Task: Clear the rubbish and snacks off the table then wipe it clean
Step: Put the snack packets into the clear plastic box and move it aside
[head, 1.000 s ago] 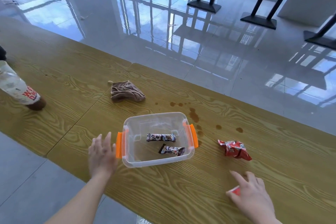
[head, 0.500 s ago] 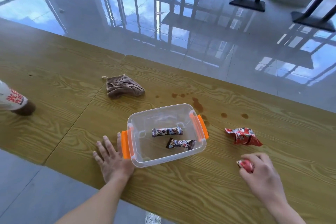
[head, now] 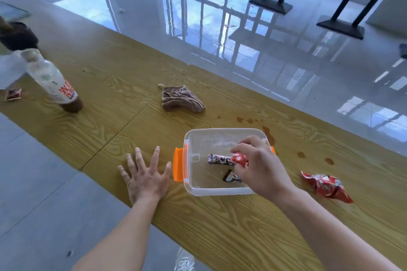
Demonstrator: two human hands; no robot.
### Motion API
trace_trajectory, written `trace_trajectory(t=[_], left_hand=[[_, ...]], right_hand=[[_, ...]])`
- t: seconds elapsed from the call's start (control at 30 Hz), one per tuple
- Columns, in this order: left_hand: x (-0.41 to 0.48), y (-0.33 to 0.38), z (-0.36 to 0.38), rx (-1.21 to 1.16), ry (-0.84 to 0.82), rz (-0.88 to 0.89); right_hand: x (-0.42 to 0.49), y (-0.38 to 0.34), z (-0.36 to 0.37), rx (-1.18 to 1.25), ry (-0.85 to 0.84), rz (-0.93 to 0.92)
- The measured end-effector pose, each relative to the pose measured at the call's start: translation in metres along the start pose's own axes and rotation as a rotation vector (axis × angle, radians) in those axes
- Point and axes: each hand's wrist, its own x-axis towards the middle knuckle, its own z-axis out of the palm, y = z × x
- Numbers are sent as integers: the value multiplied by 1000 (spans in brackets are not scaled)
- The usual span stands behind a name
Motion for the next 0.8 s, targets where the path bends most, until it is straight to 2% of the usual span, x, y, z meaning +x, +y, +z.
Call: trace_trajectory(t=[0.13,0.27,0.47,0.57,0.67,0.8], left_hand=[[2,-2,2,10,7,7],[3,-3,5,-1,14,6],[4,-4,8,1,16,7],[5,-4,8,9,15,3],[4,-4,8,8,17,5],[5,-4,9,6,30,7]], right_hand=[[15,1,17,-64,-115,12],[13,2,18,-44,-113,10],[-21,40,-25,67,250,65],[-39,82,-43,-8,328,180],[-53,133,-49,-120,213,403],[-62,178,-49,-311,-73,593]])
